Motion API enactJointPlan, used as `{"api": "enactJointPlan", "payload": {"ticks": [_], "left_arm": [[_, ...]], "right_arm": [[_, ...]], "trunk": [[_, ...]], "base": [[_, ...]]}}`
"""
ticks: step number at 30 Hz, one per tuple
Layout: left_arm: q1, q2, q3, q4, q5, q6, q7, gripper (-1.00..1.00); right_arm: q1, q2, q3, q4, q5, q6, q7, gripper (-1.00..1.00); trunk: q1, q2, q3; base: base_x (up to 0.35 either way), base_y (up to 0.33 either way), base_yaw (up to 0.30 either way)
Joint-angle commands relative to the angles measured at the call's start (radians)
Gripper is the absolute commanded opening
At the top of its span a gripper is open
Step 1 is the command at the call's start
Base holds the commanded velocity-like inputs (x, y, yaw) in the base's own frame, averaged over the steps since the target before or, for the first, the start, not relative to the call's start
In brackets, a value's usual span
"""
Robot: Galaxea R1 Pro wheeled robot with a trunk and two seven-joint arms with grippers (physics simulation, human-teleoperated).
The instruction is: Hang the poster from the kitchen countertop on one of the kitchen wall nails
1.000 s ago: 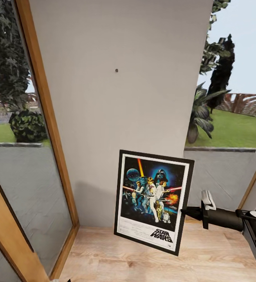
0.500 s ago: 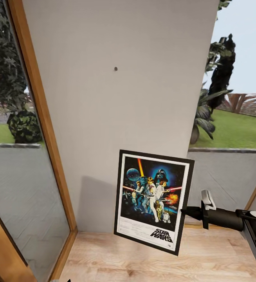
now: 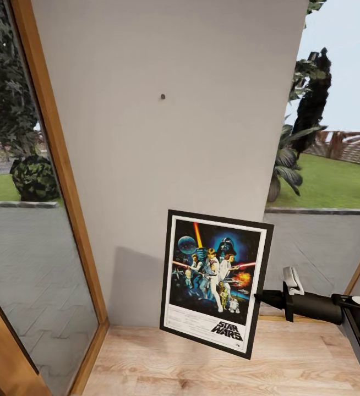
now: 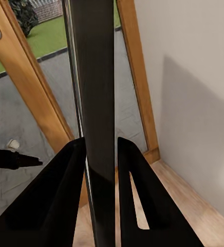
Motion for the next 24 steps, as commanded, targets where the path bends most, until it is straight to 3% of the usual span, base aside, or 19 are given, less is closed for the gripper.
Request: {"api": "enactJointPlan", "payload": {"ticks": [1, 13, 19, 24], "left_arm": [[-0.001, 0.000, -0.008, 0.025, 0.009, -0.005, -0.004, 1.00], [-0.001, 0.000, -0.010, 0.037, 0.008, -0.003, -0.004, 1.00], [-0.001, 0.000, -0.010, 0.038, 0.009, -0.003, -0.004, 1.00], [0.000, 0.000, -0.010, 0.038, 0.009, -0.003, -0.003, 1.00]], "right_arm": [[0.000, 0.010, 0.002, 0.003, -0.002, 0.013, 0.005, -1.00], [-0.008, 0.037, 0.008, -0.009, -0.003, 0.031, 0.003, -1.00], [-0.021, 0.045, 0.011, -0.077, -0.004, 0.131, 0.001, -1.00], [-0.078, 0.046, 0.040, -0.133, -0.004, 0.221, 0.001, -1.00]], "trunk": [[0.000, -0.001, 0.000], [0.000, -0.001, 0.000], [0.000, -0.001, 0.000], [0.000, -0.001, 0.000]], "base": [[0.000, 0.000, 0.000], [0.000, 0.000, 0.000], [0.000, 0.000, 0.000], [0.000, 0.000, 0.000]]}}
